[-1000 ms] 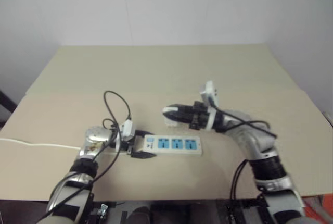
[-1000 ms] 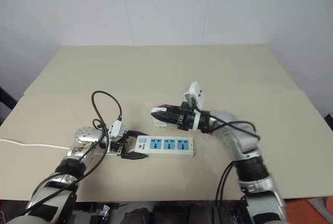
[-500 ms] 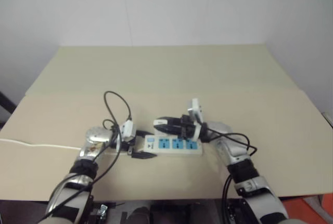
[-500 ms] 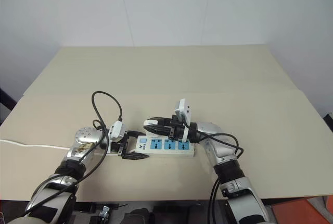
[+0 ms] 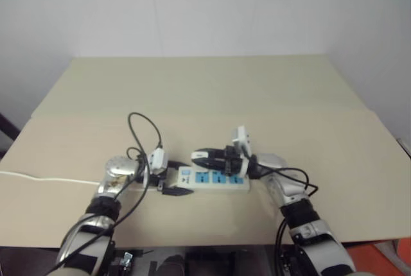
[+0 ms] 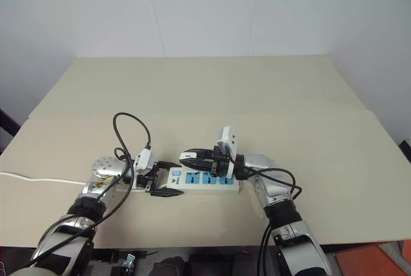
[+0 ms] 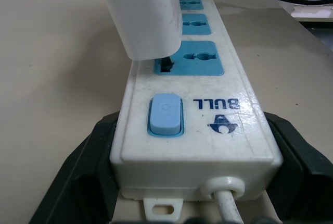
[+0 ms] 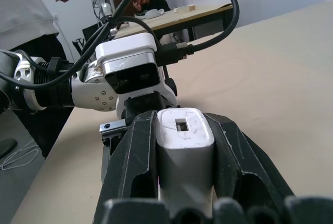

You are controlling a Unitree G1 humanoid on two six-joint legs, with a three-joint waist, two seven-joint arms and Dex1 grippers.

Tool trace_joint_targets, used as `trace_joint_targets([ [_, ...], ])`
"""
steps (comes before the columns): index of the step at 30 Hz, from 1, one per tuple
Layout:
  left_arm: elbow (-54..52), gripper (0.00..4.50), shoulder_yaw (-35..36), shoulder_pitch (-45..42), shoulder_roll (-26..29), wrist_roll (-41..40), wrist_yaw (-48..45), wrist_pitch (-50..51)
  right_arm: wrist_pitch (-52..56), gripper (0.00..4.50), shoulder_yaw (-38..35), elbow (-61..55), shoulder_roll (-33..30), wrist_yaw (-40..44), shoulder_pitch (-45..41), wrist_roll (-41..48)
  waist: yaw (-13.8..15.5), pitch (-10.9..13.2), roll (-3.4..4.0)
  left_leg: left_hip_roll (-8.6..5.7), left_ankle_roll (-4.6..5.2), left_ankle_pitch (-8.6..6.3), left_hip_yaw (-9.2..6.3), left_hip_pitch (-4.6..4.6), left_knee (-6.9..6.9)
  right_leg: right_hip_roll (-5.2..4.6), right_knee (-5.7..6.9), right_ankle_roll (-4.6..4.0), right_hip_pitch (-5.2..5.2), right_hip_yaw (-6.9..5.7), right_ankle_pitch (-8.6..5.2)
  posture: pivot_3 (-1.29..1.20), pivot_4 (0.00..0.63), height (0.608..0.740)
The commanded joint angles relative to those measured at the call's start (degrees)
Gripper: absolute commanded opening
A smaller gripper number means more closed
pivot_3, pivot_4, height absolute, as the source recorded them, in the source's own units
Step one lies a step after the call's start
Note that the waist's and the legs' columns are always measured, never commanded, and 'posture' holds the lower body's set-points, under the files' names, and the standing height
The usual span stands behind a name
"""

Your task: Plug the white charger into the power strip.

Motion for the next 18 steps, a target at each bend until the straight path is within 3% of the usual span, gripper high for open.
trace_joint_targets([
  [1,-1.8,3.29,-0.5,-0.2,0.4,0.1,-0.2,0.2,-1.8,1.11,-1.1,0.1,0.1,0.6,0.5,-0.1,0.0,0.0,0.0,0.0,0.0,0.0,0.0,0.0,0.0,0.0,0.0,0.0,0.0,0.0,0.0,0.0,0.15,0.74],
  [18,-3.2,3.29,-0.5,0.5,0.7,-0.3,-0.3,1.2,-3.2,1.11,-2.2,3.4,-1.0,1.7,1.3,-0.3,0.1,0.0,0.0,0.0,-0.01,0.0,0.0,0.01,0.0,0.0,0.01,0.0,0.01,0.01,0.0,0.0,0.15,0.74],
])
